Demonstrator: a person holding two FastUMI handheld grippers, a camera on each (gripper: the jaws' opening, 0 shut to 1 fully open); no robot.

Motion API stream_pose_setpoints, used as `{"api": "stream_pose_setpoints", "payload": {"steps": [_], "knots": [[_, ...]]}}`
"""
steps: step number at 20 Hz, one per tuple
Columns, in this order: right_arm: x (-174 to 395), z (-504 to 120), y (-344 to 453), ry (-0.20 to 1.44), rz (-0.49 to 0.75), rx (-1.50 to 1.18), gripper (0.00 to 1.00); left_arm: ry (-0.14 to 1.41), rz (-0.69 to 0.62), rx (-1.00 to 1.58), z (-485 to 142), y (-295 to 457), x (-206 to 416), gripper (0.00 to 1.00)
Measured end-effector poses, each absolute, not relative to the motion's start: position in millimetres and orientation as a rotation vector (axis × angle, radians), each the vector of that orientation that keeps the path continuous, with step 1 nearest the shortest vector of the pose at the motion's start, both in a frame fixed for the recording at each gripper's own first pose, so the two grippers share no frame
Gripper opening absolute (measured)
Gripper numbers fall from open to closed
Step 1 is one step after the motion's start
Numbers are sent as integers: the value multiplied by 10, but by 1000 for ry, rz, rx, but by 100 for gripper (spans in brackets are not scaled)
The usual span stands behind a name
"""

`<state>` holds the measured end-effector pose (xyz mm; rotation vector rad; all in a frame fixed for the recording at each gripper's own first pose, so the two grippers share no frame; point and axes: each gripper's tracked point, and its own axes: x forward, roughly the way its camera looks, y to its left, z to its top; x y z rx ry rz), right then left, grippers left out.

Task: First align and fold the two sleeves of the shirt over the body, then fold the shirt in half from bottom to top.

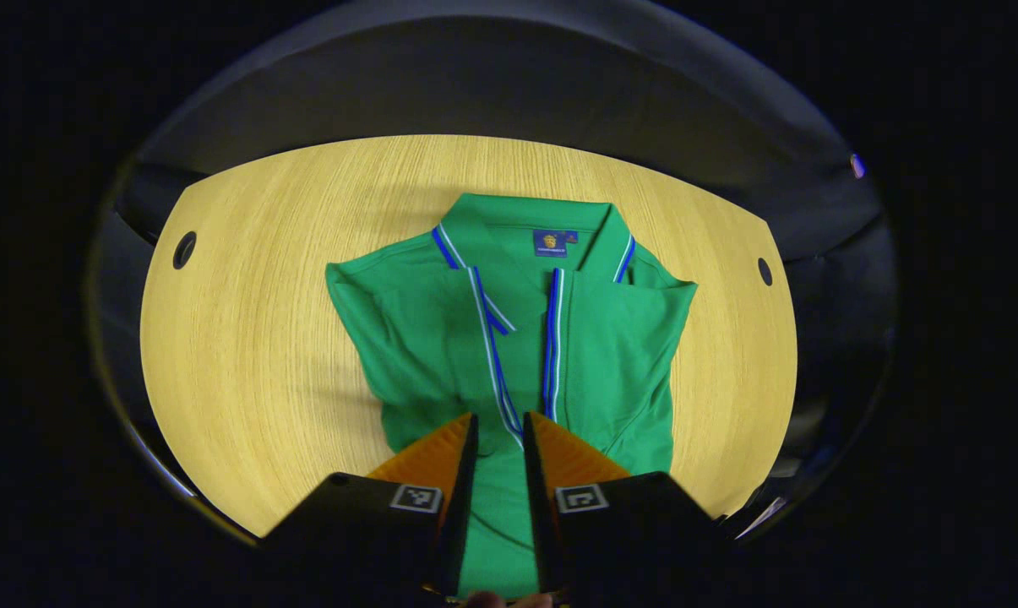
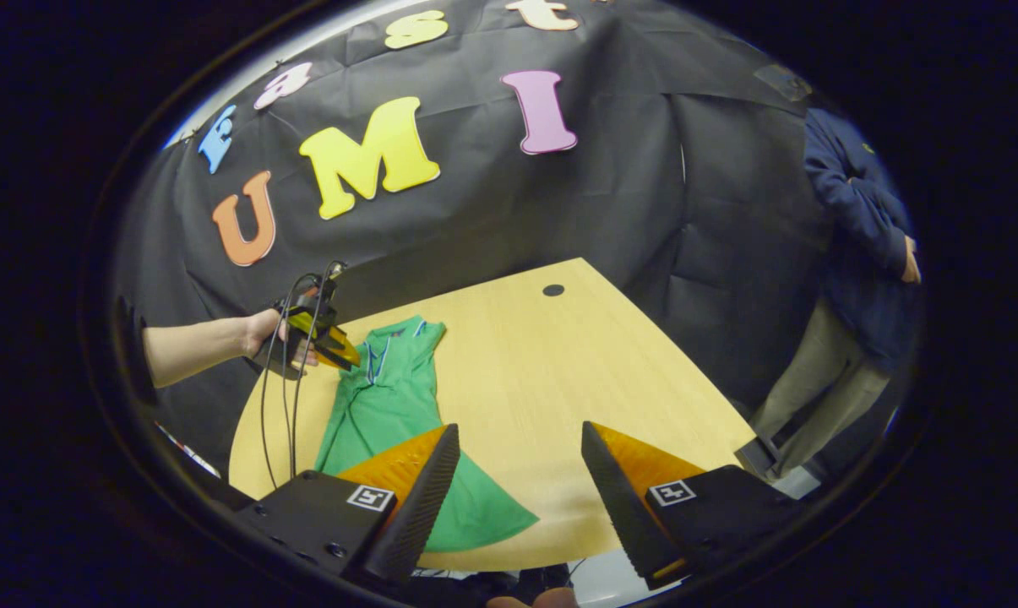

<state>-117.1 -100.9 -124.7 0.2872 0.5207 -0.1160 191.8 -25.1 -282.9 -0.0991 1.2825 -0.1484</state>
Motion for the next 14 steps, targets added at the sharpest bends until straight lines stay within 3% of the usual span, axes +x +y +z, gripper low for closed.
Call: {"api": "stream_pose_setpoints", "payload": {"steps": [2,5,7,8,9,10,11,12,13,14], "knots": [[-1141,-1245,-981,522,-100,268,94,1262,-124,-111,-2803,-193,1915,58],[-1071,-1227,-883,522,-61,215,94,1215,-73,-113,-2696,-1,1835,71],[-1010,-1210,-764,518,-23,171,96,1171,-44,-80,-2549,229,1723,92],[-984,-1204,-699,516,-3,145,87,1138,-36,-52,-2470,330,1640,80],[-949,-1190,-649,512,19,123,88,1104,-28,-19,-2385,442,1543,80],[-925,-1187,-566,513,41,106,98,1075,-23,12,-2325,531,1434,80],[-898,-1178,-484,514,65,99,98,1040,-19,51,-2269,621,1300,80],[-881,-1174,-402,514,86,93,89,1005,-17,93,-2187,705,1206,80],[-853,-1160,-330,513,106,87,93,978,-12,131,-2118,772,1066,80],[-837,-1159,-247,511,127,80,98,953,-7,161,-2051,828,911,68]]}}
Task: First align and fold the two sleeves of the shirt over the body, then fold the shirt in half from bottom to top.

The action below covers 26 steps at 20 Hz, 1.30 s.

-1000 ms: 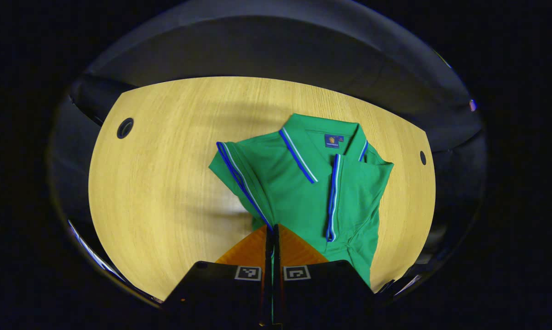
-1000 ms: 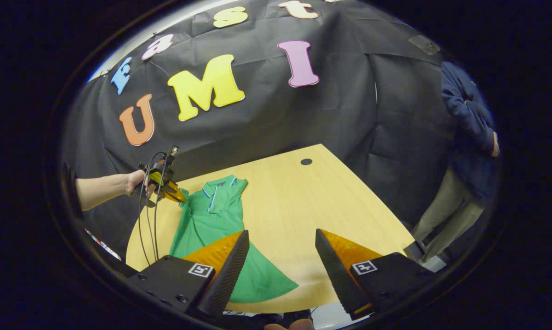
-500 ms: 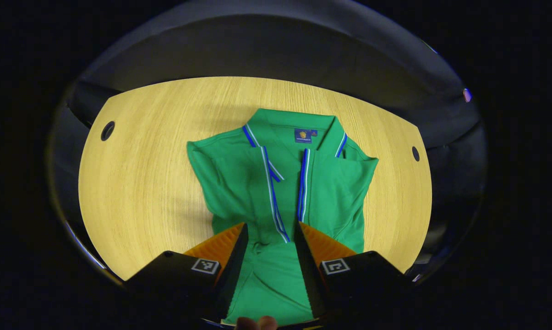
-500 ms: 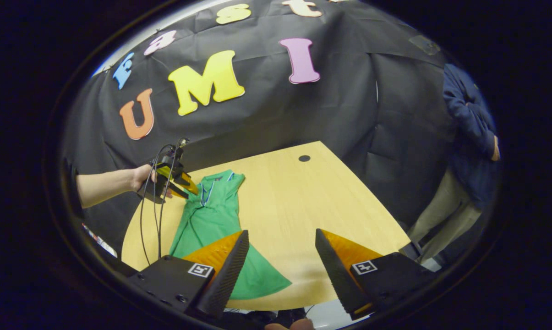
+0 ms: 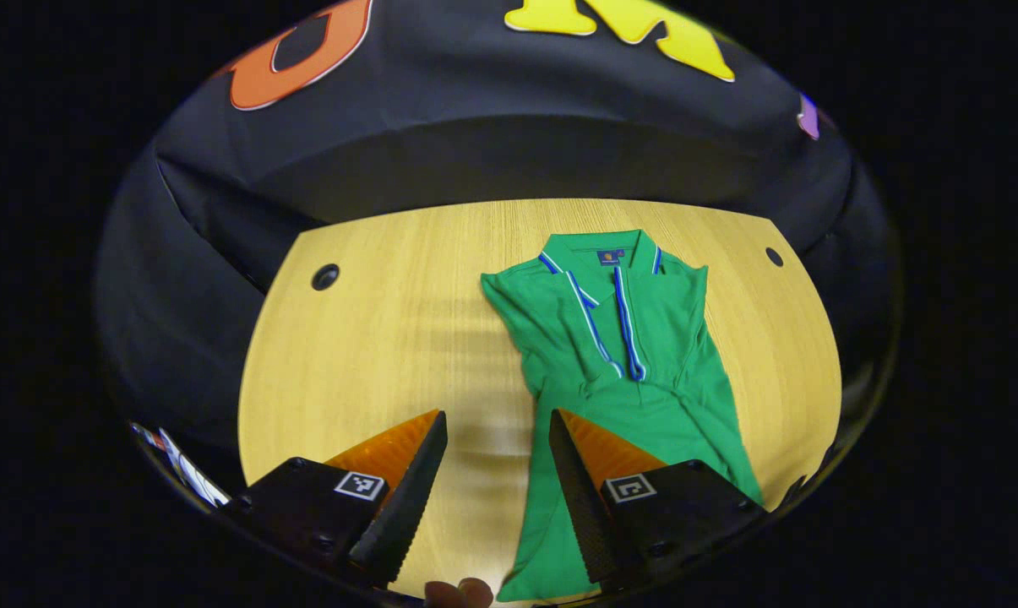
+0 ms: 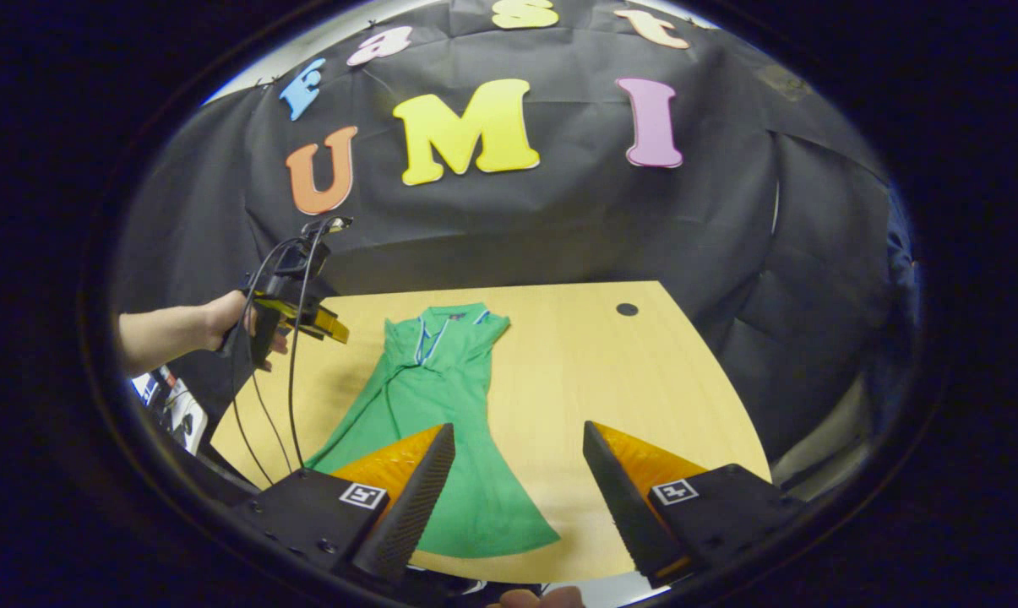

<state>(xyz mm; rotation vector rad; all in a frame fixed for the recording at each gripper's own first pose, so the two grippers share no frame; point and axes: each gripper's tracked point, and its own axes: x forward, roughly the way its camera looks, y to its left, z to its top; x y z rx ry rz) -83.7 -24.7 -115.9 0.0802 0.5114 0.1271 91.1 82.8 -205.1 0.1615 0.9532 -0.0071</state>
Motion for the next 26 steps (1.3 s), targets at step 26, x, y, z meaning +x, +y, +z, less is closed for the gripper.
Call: {"api": "stream_pose_setpoints", "payload": {"steps": [26], "knots": [[-1442,-2880,-321,966,168,-103,98,971,-164,40,-3162,753,-2028,78]]}}
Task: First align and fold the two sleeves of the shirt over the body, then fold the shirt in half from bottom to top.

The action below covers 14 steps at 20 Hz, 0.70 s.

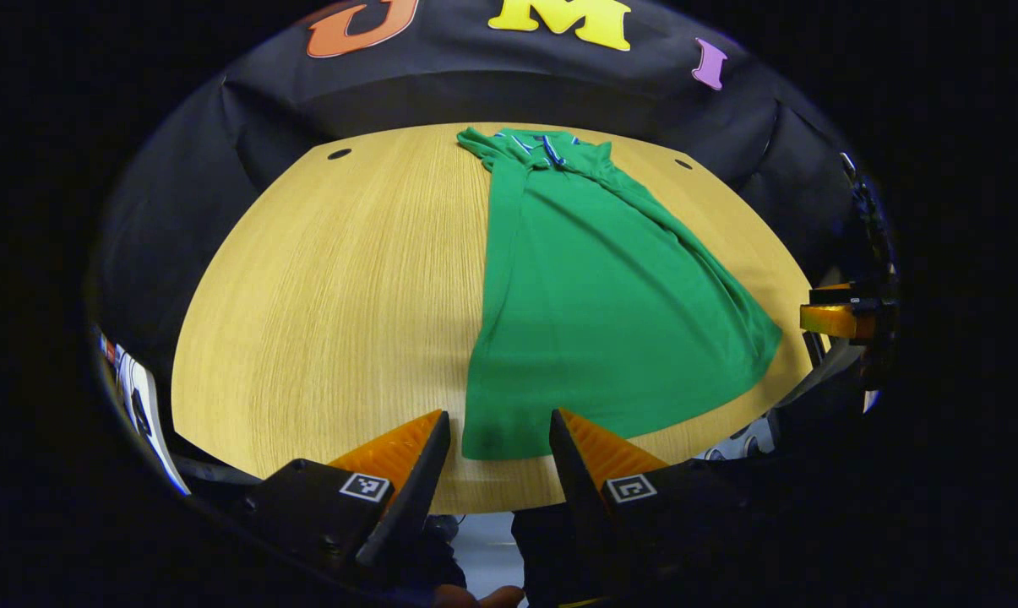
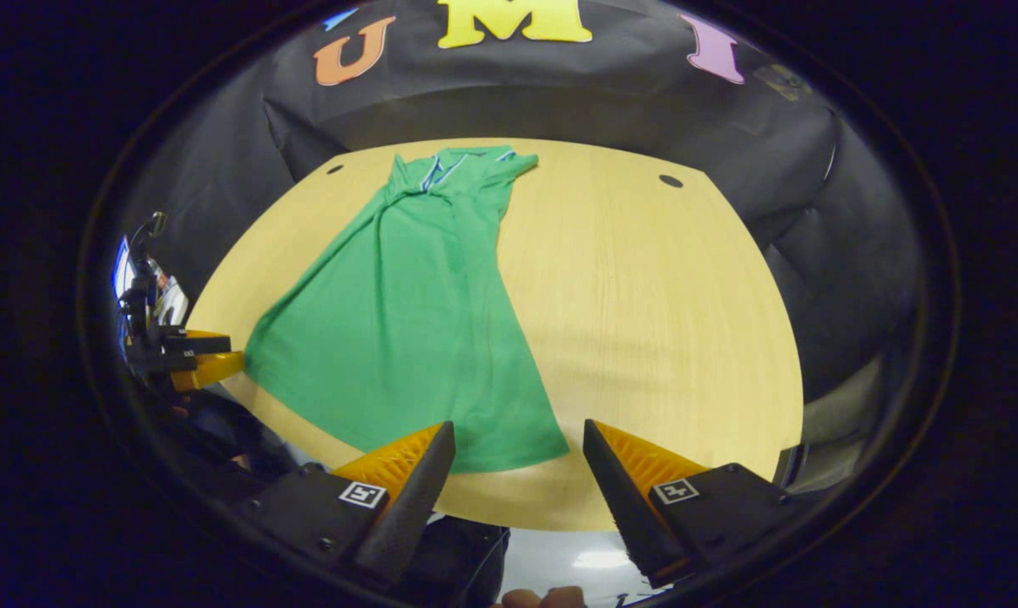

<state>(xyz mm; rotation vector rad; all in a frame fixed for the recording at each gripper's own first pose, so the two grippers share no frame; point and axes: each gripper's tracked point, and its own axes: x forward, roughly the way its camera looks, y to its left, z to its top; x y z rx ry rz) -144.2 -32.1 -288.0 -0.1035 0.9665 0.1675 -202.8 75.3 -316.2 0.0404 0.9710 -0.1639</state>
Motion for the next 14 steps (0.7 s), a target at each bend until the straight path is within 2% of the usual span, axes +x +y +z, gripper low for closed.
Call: {"api": "stream_pose_setpoints", "payload": {"steps": [2,5,14], "knots": [[-1438,-2986,-321,988,173,-117,98,973,-178,13,-3228,714,-2020,78],[-1406,-3106,-320,1024,179,-130,98,1078,-123,-13,-3421,813,-2141,78],[-1294,-3442,-345,1082,197,-161,98,1192,-84,22,-3416,823,-2151,81]]}}
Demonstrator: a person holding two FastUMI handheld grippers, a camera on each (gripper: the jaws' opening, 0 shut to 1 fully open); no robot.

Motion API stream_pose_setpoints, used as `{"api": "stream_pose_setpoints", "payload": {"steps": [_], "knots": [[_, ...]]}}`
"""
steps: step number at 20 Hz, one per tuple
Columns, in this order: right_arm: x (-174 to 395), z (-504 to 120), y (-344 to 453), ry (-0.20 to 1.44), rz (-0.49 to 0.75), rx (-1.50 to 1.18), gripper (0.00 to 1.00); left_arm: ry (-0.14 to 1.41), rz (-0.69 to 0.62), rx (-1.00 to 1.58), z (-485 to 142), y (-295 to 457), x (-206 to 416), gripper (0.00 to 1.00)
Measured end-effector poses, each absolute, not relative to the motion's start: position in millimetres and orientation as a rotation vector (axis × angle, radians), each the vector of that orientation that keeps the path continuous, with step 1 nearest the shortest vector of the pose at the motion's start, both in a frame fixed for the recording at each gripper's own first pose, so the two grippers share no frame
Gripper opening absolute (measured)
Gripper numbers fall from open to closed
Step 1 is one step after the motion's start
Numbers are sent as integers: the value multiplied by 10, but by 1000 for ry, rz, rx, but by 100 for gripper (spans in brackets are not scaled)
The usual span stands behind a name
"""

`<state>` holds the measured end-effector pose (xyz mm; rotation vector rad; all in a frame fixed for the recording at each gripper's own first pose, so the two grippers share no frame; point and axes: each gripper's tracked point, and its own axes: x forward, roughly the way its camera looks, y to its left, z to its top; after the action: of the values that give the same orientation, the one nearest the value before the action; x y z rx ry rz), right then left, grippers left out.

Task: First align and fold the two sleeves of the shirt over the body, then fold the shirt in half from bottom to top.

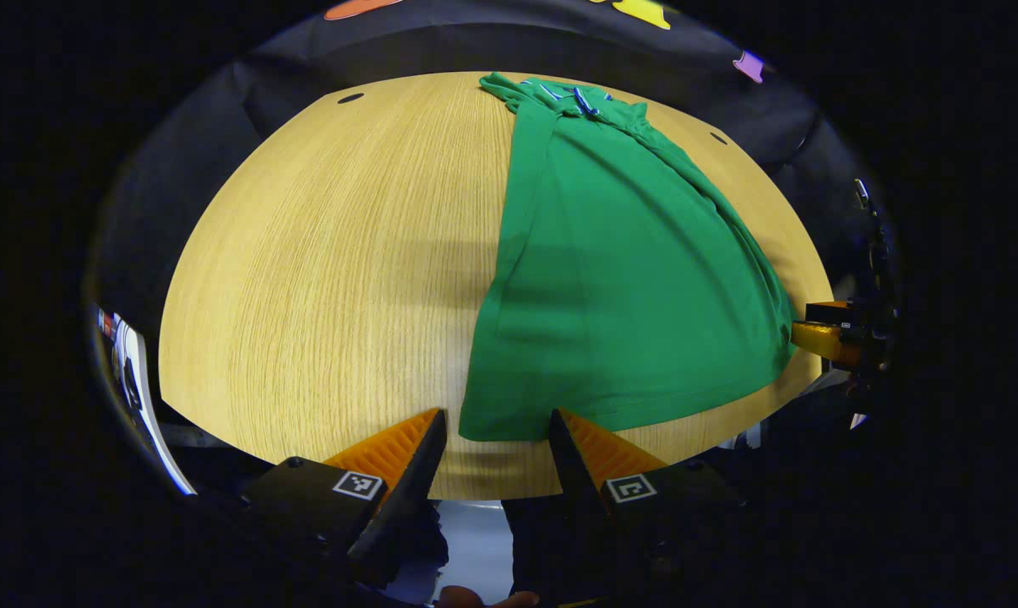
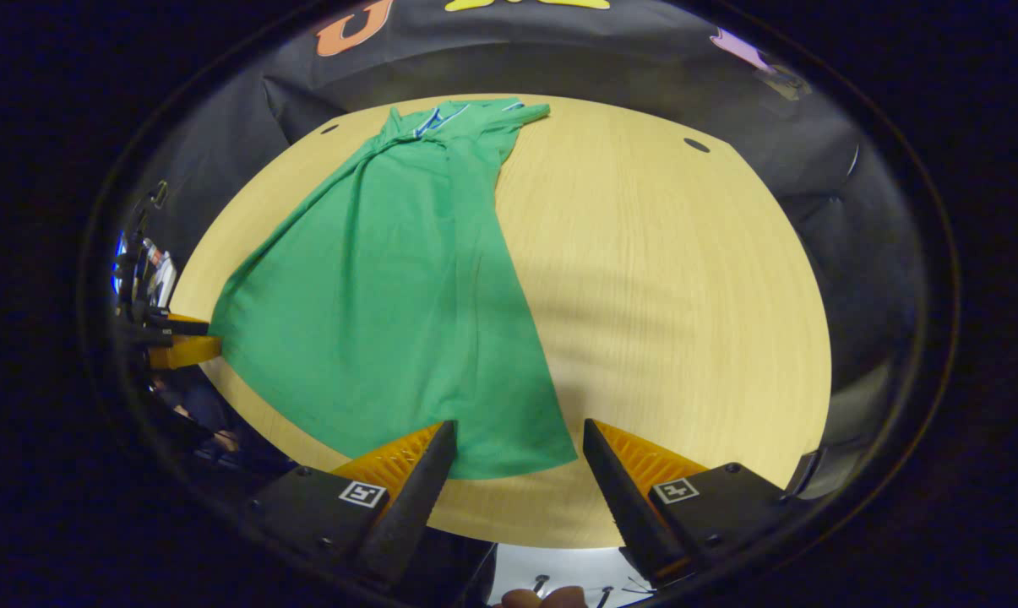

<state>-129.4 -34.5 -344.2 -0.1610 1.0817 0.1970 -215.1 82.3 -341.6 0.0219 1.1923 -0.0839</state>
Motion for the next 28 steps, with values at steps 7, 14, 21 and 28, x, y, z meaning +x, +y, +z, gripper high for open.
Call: {"api": "stream_pose_setpoints", "payload": {"steps": [7,14,21,28], "knots": [[-1344,-3514,-320,1115,152,-136,88,1287,-18,37,-3436,774,-2257,82],[-1404,-3488,-240,1144,136,-98,3,1302,-51,107,-3389,675,-2174,4],[-1424,-3293,-181,1172,155,101,0,1271,-177,-148,-2946,562,-1916,3],[-1318,-2894,-152,1120,186,206,2,1173,-245,-155,-2556,516,-1703,3]]}}
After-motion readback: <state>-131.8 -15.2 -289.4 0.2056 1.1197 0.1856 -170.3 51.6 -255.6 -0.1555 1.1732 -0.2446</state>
